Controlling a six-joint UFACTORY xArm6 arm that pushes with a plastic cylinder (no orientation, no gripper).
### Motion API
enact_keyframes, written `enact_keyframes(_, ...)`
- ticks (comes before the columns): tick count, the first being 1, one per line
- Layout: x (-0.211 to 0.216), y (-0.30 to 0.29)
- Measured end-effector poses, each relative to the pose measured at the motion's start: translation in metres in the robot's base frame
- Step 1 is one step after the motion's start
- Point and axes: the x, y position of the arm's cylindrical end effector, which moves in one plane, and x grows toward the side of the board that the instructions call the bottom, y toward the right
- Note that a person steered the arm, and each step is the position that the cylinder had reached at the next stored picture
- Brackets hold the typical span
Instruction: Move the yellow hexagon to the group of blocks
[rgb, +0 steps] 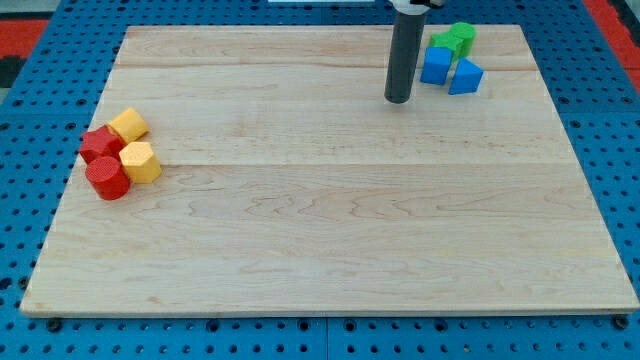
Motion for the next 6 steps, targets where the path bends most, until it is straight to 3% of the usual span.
enact_keyframes(6, -0.001, -0.005)
